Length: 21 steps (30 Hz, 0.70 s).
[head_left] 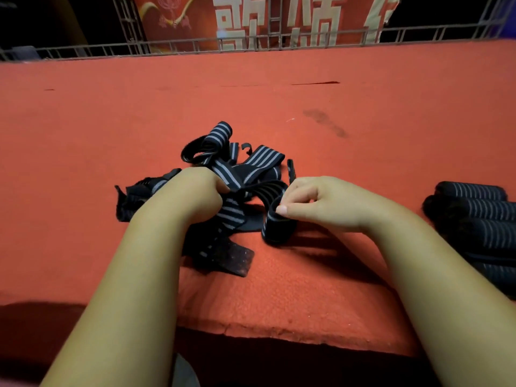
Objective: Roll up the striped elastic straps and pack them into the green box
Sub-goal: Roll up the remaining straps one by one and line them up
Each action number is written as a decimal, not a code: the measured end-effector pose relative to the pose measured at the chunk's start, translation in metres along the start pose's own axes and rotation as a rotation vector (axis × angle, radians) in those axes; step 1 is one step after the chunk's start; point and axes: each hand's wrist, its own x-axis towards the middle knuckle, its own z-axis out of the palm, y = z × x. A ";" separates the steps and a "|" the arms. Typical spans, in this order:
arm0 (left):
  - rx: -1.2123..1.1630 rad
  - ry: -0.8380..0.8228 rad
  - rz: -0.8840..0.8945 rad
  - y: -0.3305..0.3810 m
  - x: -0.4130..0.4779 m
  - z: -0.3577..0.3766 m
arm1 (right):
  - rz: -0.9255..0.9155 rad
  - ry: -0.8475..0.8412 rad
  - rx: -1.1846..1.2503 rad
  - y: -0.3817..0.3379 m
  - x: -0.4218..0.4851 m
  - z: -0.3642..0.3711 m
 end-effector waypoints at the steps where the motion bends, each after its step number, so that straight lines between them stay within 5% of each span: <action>1: -0.007 -0.030 0.014 0.001 -0.002 -0.002 | -0.010 0.092 -0.016 0.003 0.004 0.001; 5: -0.096 -0.120 0.082 0.003 0.001 -0.001 | 0.017 0.461 -0.106 0.010 0.024 -0.001; 9: -0.114 -0.148 0.147 0.007 0.007 -0.002 | 0.075 0.536 -0.107 0.002 0.053 -0.010; 21: -0.085 0.045 0.101 -0.029 0.030 -0.004 | 0.176 -0.122 -0.350 0.004 0.170 0.013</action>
